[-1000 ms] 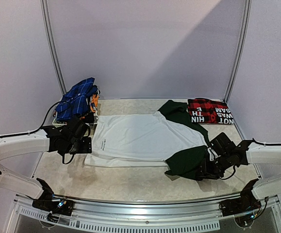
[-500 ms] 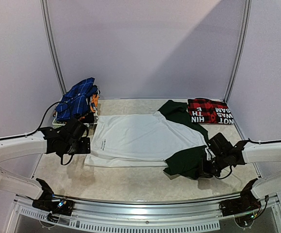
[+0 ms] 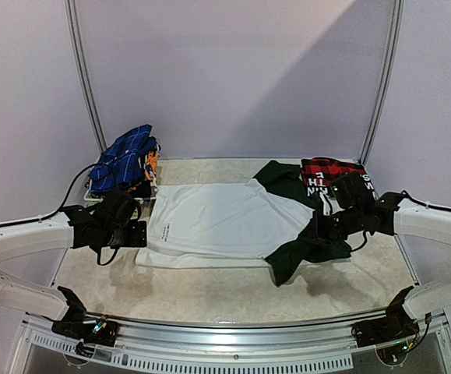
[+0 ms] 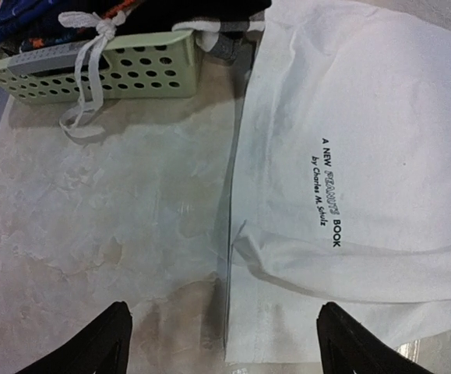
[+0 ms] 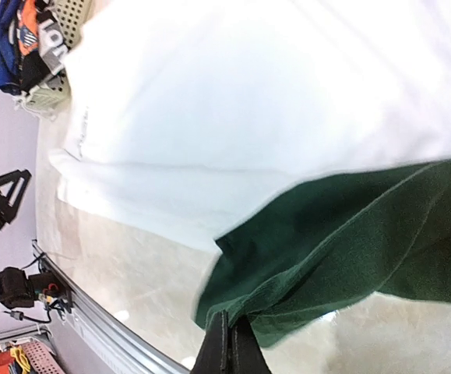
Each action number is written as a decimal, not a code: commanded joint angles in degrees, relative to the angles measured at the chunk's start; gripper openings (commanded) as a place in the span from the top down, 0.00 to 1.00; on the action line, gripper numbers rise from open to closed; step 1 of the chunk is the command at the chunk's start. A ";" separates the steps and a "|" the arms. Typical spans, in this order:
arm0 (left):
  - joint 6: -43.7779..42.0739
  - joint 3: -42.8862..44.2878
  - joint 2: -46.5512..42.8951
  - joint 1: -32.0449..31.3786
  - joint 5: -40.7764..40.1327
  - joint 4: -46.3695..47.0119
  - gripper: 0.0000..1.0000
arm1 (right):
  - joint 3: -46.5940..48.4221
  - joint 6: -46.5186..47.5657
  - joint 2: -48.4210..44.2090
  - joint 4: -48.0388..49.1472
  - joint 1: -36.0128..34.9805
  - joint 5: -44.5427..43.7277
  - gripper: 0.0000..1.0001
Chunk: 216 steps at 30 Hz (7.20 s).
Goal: Fold and stack the mixed laundry pile
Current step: Fold the flattened T-shirt at the center of the board, then adjust the 1/3-folded T-shirt at the center of the board, then pick up the 1/3-folded T-shirt from the center of the board.
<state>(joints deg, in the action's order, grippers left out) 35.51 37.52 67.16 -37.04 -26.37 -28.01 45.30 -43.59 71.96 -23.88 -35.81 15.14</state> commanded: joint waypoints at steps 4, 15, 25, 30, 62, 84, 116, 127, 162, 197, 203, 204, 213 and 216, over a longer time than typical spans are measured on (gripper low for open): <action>-2.40 -0.69 -0.06 -1.06 2.65 1.78 0.17 | 8.70 2.52 7.14 2.16 4.91 0.24 1.00; -4.77 0.22 2.70 -1.77 6.14 5.08 0.19 | 22.90 3.37 22.52 3.70 11.39 1.24 1.00; -5.71 1.52 7.00 -2.51 7.60 7.05 0.21 | 31.41 3.72 32.35 4.54 14.97 1.84 1.00; -5.82 1.68 8.13 -2.70 8.63 8.34 0.30 | 31.38 4.26 33.18 4.24 15.11 1.76 1.00; 1.89 10.79 25.89 0.34 -0.27 6.78 0.37 | 12.38 8.15 17.23 -4.30 9.59 -6.00 0.97; 5.39 6.92 15.38 -4.10 -5.32 0.43 0.07 | 1.68 8.69 12.58 -0.64 13.77 -8.98 0.29; 12.10 -14.16 5.71 4.60 14.27 18.36 0.39 | -25.31 -2.80 -3.71 18.58 30.50 1.80 0.47; 11.07 -11.69 11.47 4.60 17.78 25.97 1.00 | -22.73 -2.34 2.97 23.08 30.45 5.44 0.99; 17.72 -16.40 -22.17 3.96 15.40 -8.89 1.00 | -20.57 -2.59 -36.62 -22.30 32.07 -9.18 1.00; 9.06 -3.75 -18.84 -6.32 8.49 -3.85 0.14 | -14.26 0.61 -39.54 -13.62 31.80 2.37 0.12; -3.41 6.46 -3.19 -6.29 5.39 0.95 0.18 | -8.28 6.95 -26.39 -5.33 29.26 0.98 0.13; -4.42 7.45 -1.75 -6.29 6.06 1.38 0.18 | -7.29 7.56 -24.88 -4.56 28.48 0.85 0.13; -9.98 12.91 5.37 -6.12 5.13 3.12 0.17 | 6.85 16.65 -6.52 -2.06 21.10 -3.46 0.12; -10.98 12.50 5.51 -6.03 4.73 3.30 0.16 | 14.15 20.72 2.63 -4.28 19.16 -5.04 0.13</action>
<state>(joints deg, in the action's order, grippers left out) 27.86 49.28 72.10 -42.70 -20.16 -25.67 51.96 -29.85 65.89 -27.55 -14.33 13.34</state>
